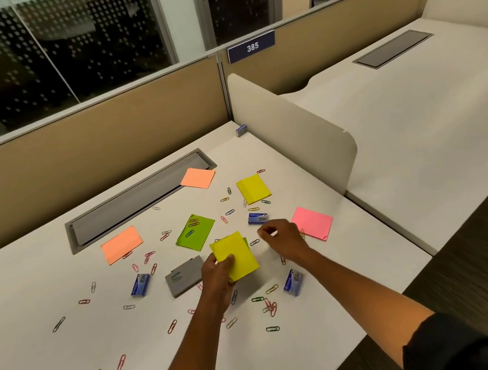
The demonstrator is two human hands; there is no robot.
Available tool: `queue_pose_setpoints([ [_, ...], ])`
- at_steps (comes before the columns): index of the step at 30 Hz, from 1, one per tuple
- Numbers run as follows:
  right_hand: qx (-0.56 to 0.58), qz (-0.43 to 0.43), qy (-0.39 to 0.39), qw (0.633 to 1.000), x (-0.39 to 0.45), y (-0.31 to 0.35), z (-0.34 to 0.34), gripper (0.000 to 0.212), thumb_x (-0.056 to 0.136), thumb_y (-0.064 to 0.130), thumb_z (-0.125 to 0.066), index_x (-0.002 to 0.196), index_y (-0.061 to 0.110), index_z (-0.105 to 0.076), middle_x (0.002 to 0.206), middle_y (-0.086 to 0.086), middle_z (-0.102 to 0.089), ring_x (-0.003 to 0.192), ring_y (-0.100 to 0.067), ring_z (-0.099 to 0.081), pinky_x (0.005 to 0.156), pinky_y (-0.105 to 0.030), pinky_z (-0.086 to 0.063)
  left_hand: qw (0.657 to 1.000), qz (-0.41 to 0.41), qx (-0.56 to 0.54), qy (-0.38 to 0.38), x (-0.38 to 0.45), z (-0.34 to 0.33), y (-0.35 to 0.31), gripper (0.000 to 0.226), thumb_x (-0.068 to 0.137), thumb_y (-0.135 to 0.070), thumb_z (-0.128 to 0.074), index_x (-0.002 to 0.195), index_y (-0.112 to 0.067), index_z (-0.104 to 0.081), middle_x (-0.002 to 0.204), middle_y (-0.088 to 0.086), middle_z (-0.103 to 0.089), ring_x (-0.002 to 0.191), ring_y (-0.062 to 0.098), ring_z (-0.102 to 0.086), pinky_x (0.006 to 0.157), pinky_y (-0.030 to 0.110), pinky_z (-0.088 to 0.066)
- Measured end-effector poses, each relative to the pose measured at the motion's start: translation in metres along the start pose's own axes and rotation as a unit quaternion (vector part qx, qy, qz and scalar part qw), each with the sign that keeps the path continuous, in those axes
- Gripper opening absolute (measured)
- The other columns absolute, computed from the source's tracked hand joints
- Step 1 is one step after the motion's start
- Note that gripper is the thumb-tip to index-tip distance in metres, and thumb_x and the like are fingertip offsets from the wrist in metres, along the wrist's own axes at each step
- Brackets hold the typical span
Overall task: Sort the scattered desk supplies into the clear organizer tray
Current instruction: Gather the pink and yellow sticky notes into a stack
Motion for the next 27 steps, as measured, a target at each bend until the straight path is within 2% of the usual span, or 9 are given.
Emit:
queue_pose_setpoints([
  [2, -0.076, 0.01, -0.051, 0.996, 0.005, -0.016, 0.028, 0.016, 0.09, 0.021, -0.06, 0.101, 0.015, -0.069, 0.104, -0.006, -0.067, 0.094, -0.02, -0.062, 0.086, -0.033, -0.049, 1.0, 0.008, 0.008, -0.005, 0.003, -0.002, 0.004, 0.037, 0.092, -0.006, -0.056, 0.128, -0.007, -0.05, 0.121, 0.018, -0.059, 0.103, 0.034, -0.058, 0.082, 0.044, -0.051],
  [5, -0.252, -0.01, -0.075, 0.965, 0.011, -0.047, 0.061, 0.035, 0.091, 0.023, -0.055, 0.125, 0.018, -0.055, 0.129, -0.01, -0.051, 0.118, -0.03, -0.047, 0.097, -0.038, -0.04, 1.0, 0.016, 0.014, -0.005, 0.005, -0.002, 0.008, 0.036, 0.092, -0.007, -0.056, 0.127, -0.01, -0.05, 0.122, 0.017, -0.058, 0.106, 0.036, -0.058, 0.088, 0.047, -0.049],
  [8, -0.362, -0.064, -0.029, 0.93, 0.014, -0.078, 0.078, 0.054, 0.095, 0.03, -0.046, 0.145, 0.019, -0.029, 0.149, -0.008, -0.03, 0.135, -0.029, -0.03, 0.107, -0.04, -0.03, 1.0, 0.009, 0.011, 0.006, 0.004, 0.0, 0.005, 0.031, 0.093, -0.006, -0.054, 0.123, -0.012, -0.052, 0.119, 0.016, -0.059, 0.097, 0.031, -0.06, 0.08, 0.043, -0.052],
  [10, -0.39, -0.074, 0.017, 0.918, 0.014, -0.089, 0.077, 0.061, 0.096, 0.032, -0.043, 0.15, 0.019, -0.017, 0.153, -0.009, -0.022, 0.14, -0.029, -0.023, 0.11, -0.041, -0.027, 1.0, 0.006, 0.003, 0.004, 0.005, 0.004, 0.004, 0.031, 0.093, -0.005, -0.053, 0.123, -0.012, -0.052, 0.117, 0.015, -0.059, 0.094, 0.029, -0.06, 0.073, 0.038, -0.052],
  [15, -0.384, -0.065, 0.024, 0.92, 0.016, -0.079, 0.071, 0.065, 0.091, 0.029, -0.054, 0.147, 0.019, -0.021, 0.139, -0.013, -0.034, 0.126, -0.032, -0.036, 0.102, -0.041, -0.036, 1.0, 0.008, -0.002, -0.007, 0.009, 0.013, 0.004, 0.037, 0.093, -0.003, -0.053, 0.129, -0.009, -0.049, 0.121, 0.016, -0.058, 0.099, 0.031, -0.058, 0.073, 0.038, -0.052],
  [19, -0.326, -0.115, 0.035, 0.938, 0.02, -0.08, 0.07, 0.073, 0.085, 0.029, -0.065, 0.145, 0.021, -0.024, 0.134, -0.017, -0.036, 0.124, -0.035, -0.037, 0.1, -0.044, -0.039, 1.0, 0.012, 0.003, -0.01, 0.01, 0.012, 0.005, 0.036, 0.093, -0.004, -0.053, 0.129, -0.01, -0.049, 0.119, 0.015, -0.058, 0.096, 0.029, -0.058, 0.071, 0.037, -0.052],
  [21, -0.291, -0.118, 0.009, 0.949, 0.02, -0.08, 0.072, 0.066, 0.085, 0.016, -0.063, 0.141, 0.021, -0.03, 0.132, -0.016, -0.038, 0.121, -0.036, -0.04, 0.099, -0.044, -0.042, 1.0, 0.012, 0.007, -0.004, 0.011, 0.011, 0.005, 0.037, 0.093, -0.005, -0.054, 0.13, -0.01, -0.049, 0.121, 0.015, -0.058, 0.1, 0.031, -0.058, 0.073, 0.038, -0.052],
  [23, -0.244, -0.099, -0.03, 0.964, 0.02, -0.077, 0.075, 0.054, 0.085, 0.001, -0.053, 0.135, 0.018, -0.04, 0.128, -0.017, -0.042, 0.113, -0.037, -0.048, 0.095, -0.044, -0.045, 1.0, 0.01, 0.009, -0.001, 0.01, 0.01, 0.005, 0.038, 0.093, -0.005, -0.054, 0.13, -0.011, -0.049, 0.121, 0.015, -0.058, 0.103, 0.033, -0.057, 0.076, 0.04, -0.052],
  [27, -0.131, -0.083, -0.122, 0.98, 0.02, -0.064, 0.083, 0.034, 0.089, -0.001, -0.041, 0.117, 0.009, -0.057, 0.117, -0.019, -0.049, 0.101, -0.037, -0.055, 0.085, -0.04, -0.048, 1.0, 0.009, -0.005, -0.002, 0.01, 0.011, 0.0, 0.035, 0.093, -0.004, -0.052, 0.128, -0.011, -0.05, 0.119, 0.015, -0.058, 0.103, 0.033, -0.057, 0.081, 0.043, -0.05],
])
Point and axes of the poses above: each hand's wrist, its own x-axis towards the middle knuckle, its own z-axis out of the back of the hand, y = z × x, the point moved 7 cm from there along x, towards the middle knuckle
